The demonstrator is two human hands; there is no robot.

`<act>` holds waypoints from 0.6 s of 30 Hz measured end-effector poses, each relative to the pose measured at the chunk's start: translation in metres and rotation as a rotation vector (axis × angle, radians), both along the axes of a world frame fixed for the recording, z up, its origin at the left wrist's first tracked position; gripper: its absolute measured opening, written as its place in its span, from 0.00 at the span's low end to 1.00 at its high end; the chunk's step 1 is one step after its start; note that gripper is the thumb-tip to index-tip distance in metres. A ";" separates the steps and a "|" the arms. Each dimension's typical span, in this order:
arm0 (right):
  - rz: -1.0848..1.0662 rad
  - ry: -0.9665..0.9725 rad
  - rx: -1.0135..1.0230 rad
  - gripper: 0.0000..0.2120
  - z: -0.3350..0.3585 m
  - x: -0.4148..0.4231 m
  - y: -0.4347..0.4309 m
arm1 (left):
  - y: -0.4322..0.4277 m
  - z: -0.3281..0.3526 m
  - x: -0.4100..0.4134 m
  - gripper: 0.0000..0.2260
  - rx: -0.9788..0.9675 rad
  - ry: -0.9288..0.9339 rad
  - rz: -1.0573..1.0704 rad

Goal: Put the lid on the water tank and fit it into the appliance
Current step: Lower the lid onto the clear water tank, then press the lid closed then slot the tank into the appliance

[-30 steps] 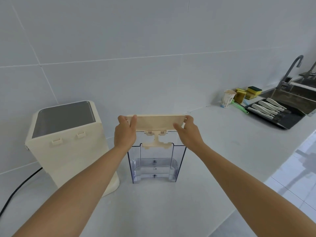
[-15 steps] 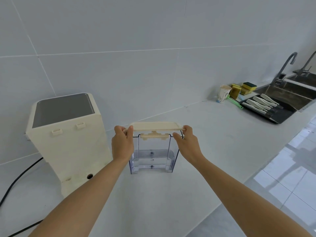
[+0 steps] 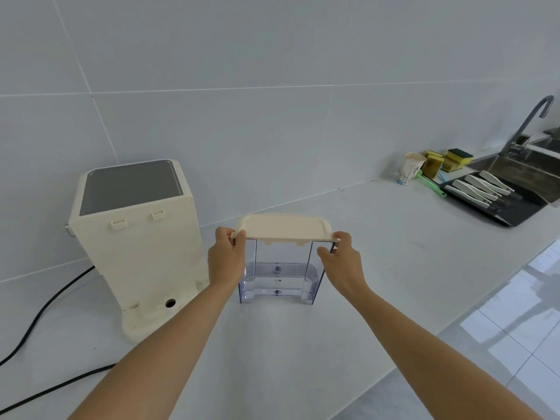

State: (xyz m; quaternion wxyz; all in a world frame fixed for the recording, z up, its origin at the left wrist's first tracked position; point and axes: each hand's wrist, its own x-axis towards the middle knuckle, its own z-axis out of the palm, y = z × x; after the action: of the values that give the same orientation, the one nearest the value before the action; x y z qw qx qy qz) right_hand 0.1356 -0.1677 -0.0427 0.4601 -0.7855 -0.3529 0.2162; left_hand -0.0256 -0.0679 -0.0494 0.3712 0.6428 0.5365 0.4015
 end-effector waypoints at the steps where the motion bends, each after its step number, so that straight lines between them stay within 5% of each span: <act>1: 0.006 -0.006 0.007 0.21 0.001 0.001 0.000 | 0.000 0.000 0.000 0.06 -0.002 0.005 0.002; 5: 0.031 -0.049 0.028 0.24 0.007 0.011 0.005 | -0.002 0.001 0.002 0.12 -0.056 -0.007 0.022; 11: 0.101 0.018 -0.023 0.28 0.021 0.029 0.030 | -0.013 0.006 0.013 0.29 -0.514 -0.239 0.063; 18: 0.161 0.210 -0.085 0.26 0.022 0.039 0.051 | -0.012 0.012 0.035 0.37 -0.579 -0.236 0.101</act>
State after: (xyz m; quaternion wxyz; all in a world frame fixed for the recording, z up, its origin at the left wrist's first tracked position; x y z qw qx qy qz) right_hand 0.1745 -0.1172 -0.0204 0.4419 -0.7465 -0.3553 0.3481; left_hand 0.0095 -0.0801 -0.0374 0.5781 0.4320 0.6128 0.3221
